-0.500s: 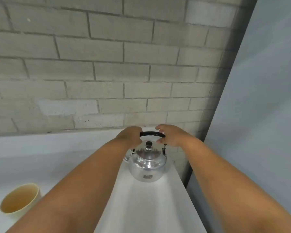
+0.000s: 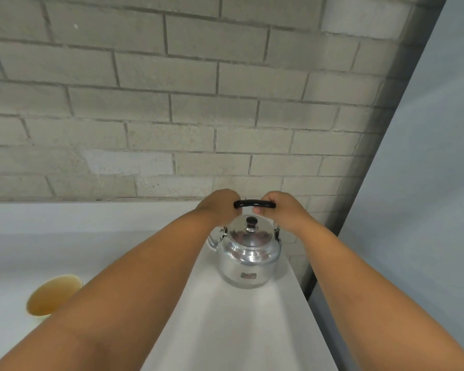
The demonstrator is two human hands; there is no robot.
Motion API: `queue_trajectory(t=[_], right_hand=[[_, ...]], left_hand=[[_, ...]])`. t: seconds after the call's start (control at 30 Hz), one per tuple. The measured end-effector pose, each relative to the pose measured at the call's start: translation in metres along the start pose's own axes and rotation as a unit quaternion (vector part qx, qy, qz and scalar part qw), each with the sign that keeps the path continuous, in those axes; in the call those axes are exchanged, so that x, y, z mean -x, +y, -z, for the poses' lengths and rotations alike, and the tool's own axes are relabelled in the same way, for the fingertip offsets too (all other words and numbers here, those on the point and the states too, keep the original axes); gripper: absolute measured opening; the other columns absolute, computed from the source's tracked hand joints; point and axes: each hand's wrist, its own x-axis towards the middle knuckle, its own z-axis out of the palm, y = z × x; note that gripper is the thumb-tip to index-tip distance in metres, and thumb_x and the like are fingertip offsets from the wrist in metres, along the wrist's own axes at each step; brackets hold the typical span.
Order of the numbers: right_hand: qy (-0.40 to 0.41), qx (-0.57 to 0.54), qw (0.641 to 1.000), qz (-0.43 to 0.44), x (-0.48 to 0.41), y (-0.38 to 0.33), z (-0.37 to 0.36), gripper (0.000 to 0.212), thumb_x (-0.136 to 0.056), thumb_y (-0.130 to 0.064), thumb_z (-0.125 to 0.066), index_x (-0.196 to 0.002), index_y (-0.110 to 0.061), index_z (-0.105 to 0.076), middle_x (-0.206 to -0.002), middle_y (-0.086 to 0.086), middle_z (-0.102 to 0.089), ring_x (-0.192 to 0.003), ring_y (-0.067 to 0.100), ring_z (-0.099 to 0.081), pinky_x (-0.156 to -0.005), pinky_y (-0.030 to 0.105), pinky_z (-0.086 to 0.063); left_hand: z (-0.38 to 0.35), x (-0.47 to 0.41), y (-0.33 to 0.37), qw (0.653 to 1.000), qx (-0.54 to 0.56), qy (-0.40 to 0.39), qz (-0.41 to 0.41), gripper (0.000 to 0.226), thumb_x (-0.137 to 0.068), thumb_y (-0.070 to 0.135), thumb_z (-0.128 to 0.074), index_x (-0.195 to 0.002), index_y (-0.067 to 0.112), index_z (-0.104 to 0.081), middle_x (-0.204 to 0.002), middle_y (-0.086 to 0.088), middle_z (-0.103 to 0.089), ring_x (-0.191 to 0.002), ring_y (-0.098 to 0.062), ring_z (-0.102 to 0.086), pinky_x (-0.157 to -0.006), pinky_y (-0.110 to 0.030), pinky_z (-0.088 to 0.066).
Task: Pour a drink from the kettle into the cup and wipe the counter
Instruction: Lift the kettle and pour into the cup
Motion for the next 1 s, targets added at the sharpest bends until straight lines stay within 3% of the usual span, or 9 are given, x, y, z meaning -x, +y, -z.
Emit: queue_trajectory(t=[0.17, 0.33, 0.43, 0.5, 0.57, 0.7, 0.87, 1.0], right_hand=[[0.049, -0.036, 0.998, 0.031, 0.015, -0.038, 0.005, 0.019, -0.072, -0.031, -0.075, -0.072, -0.018, -0.062, -0.065, -0.009, -0.057, -0.058, 0.005, -0.051, -0.053, 0.021, -0.037], [0.053, -0.036, 0.996, 0.061, 0.033, -0.085, -0.004, 0.014, -0.072, -0.026, -0.076, -0.076, -0.017, -0.066, -0.067, -0.007, -0.06, -0.057, 0.004, -0.052, -0.053, 0.018, -0.039], [0.044, -0.043, 0.994, 0.09, 0.046, -0.113, -0.019, 0.014, -0.072, -0.023, -0.076, -0.068, -0.024, -0.062, -0.061, -0.009, -0.056, -0.047, -0.005, -0.05, -0.043, 0.005, -0.035], [0.04, -0.038, 0.993, 0.103, 0.054, -0.13, -0.033, 0.019, -0.072, -0.023, -0.076, -0.064, -0.028, -0.06, -0.059, -0.011, -0.055, -0.044, -0.01, -0.049, -0.042, 0.005, -0.036], [0.029, -0.029, 0.994, 0.106, 0.062, -0.146, -0.047, 0.017, -0.072, -0.025, -0.077, -0.064, -0.029, -0.061, -0.059, -0.012, -0.056, -0.044, -0.01, -0.049, -0.048, 0.015, -0.039], [0.004, -0.018, 0.995, 0.102, 0.076, -0.174, -0.079, 0.015, -0.069, -0.028, -0.079, -0.067, -0.026, -0.064, -0.057, -0.013, -0.059, -0.045, -0.01, -0.05, -0.052, 0.02, -0.037], [-0.011, -0.001, 0.996, 0.084, 0.092, -0.2, -0.114, 0.016, -0.068, -0.028, -0.08, -0.066, -0.026, -0.064, -0.048, -0.025, -0.058, -0.045, -0.009, -0.051, -0.051, 0.021, -0.036], [0.007, 0.027, 0.997, 0.066, 0.101, -0.216, -0.131, 0.018, -0.065, -0.031, -0.081, -0.064, -0.027, -0.064, -0.05, -0.017, -0.058, -0.044, -0.007, -0.051, -0.052, 0.022, -0.036]], left_hand=[[0.051, 0.038, 0.002, 0.999, 0.052, -0.013, -0.008, 0.017, -0.083, 0.025, -0.065, -0.096, 0.014, -0.065, -0.077, 0.004, -0.06, -0.074, -0.016, -0.055, -0.057, -0.023, -0.038], [0.1, 0.113, -0.043, 0.99, 0.132, 0.041, 0.029, 0.051, -0.073, 0.037, -0.074, -0.12, 0.025, -0.056, -0.112, 0.01, -0.06, -0.102, -0.009, -0.055, -0.079, -0.021, -0.042], [0.113, 0.179, -0.098, 0.983, 0.145, 0.079, 0.074, 0.059, -0.069, 0.041, -0.077, -0.122, 0.026, -0.055, -0.123, 0.007, -0.058, -0.113, -0.01, -0.052, -0.095, -0.029, -0.043], [0.11, 0.226, -0.138, 0.976, 0.148, 0.109, 0.116, 0.064, -0.066, 0.046, -0.078, -0.123, 0.031, -0.053, -0.128, 0.011, -0.054, -0.115, -0.009, -0.048, -0.096, -0.03, -0.042], [0.097, 0.27, -0.174, 0.962, 0.177, 0.135, 0.154, 0.071, -0.062, 0.049, -0.078, -0.125, 0.036, -0.049, -0.129, 0.014, -0.049, -0.115, -0.009, -0.045, -0.094, -0.028, -0.039], [0.058, 0.324, -0.22, 0.932, 0.263, 0.146, 0.203, 0.104, -0.046, 0.058, -0.08, -0.136, 0.036, -0.034, -0.138, 0.009, -0.043, -0.126, -0.017, -0.041, -0.105, -0.037, -0.036], [0.025, 0.324, -0.239, 0.922, 0.313, 0.107, 0.201, 0.127, -0.041, 0.054, -0.087, -0.143, 0.035, -0.014, -0.148, 0.009, -0.031, -0.132, -0.019, -0.033, -0.107, -0.04, -0.034], [0.013, 0.306, -0.243, 0.916, 0.339, 0.103, 0.19, 0.13, -0.043, 0.043, -0.09, -0.144, 0.033, -0.009, -0.147, 0.008, -0.032, -0.132, -0.018, -0.032, -0.101, -0.032, -0.03]])
